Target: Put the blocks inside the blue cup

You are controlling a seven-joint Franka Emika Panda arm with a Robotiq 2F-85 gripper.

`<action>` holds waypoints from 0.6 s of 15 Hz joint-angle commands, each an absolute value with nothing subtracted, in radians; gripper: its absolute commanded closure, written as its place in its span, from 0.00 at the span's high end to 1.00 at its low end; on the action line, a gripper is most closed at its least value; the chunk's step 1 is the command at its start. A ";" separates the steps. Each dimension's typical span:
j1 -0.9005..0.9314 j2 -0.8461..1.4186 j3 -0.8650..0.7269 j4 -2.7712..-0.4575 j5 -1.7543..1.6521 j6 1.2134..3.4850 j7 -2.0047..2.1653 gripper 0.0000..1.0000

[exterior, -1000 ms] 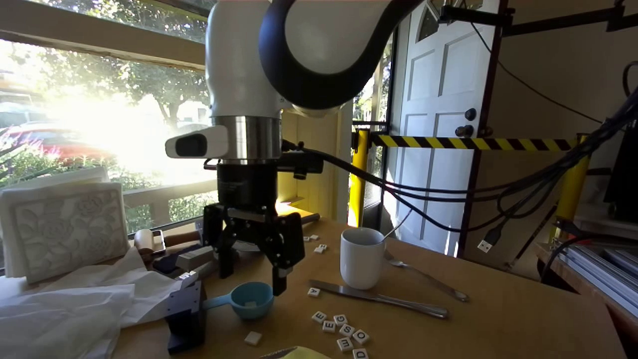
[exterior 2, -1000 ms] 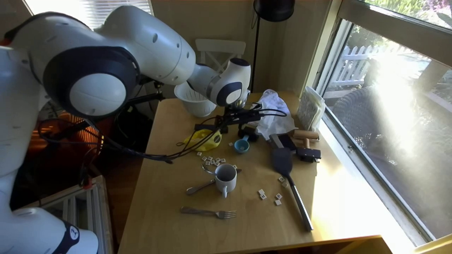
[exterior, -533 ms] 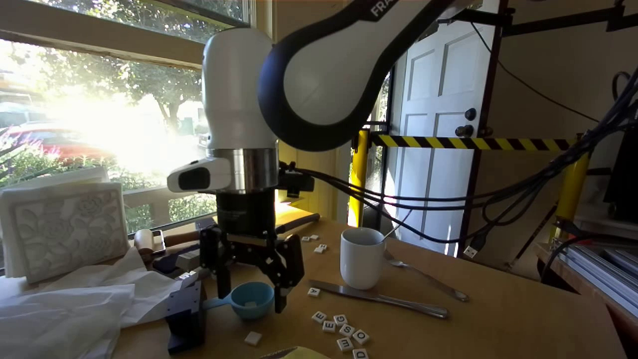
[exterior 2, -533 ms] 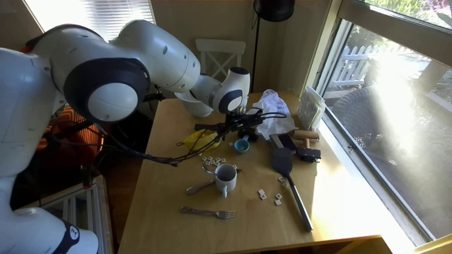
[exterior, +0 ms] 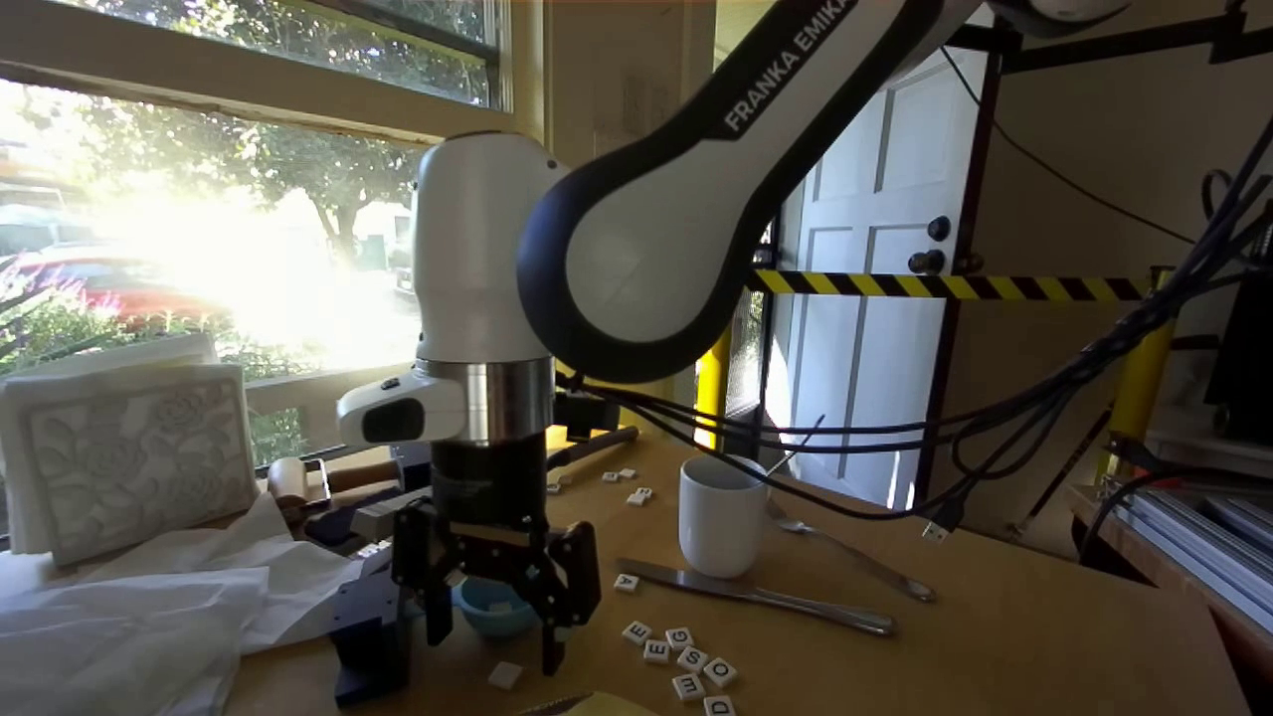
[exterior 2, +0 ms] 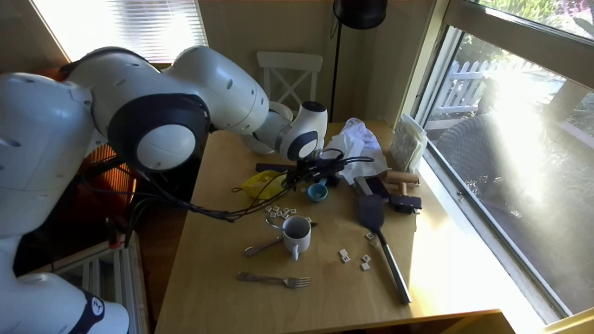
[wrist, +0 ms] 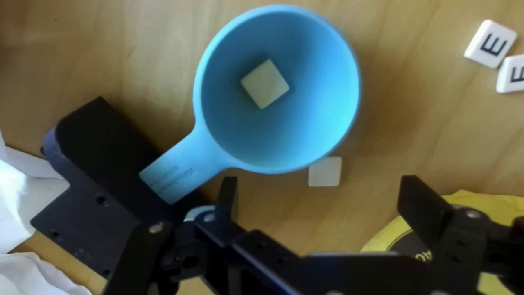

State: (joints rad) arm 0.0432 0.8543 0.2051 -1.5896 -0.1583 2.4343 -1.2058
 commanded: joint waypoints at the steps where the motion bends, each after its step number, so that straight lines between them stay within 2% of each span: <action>1: 0.051 0.889 0.197 -1.555 -0.177 2.437 -1.228 1.00; 2: 0.053 0.890 0.195 -1.555 -0.180 2.435 -1.229 1.00; 3: 0.053 0.891 0.194 -1.555 -0.180 2.433 -1.232 0.90; 4: 0.053 0.891 0.194 -1.555 -0.180 2.431 -1.235 0.75; 9: 0.050 0.892 0.197 -1.551 -0.176 2.422 -1.253 0.36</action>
State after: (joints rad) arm 0.0432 0.8737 0.2020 -1.5823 -0.1583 2.4345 -1.2323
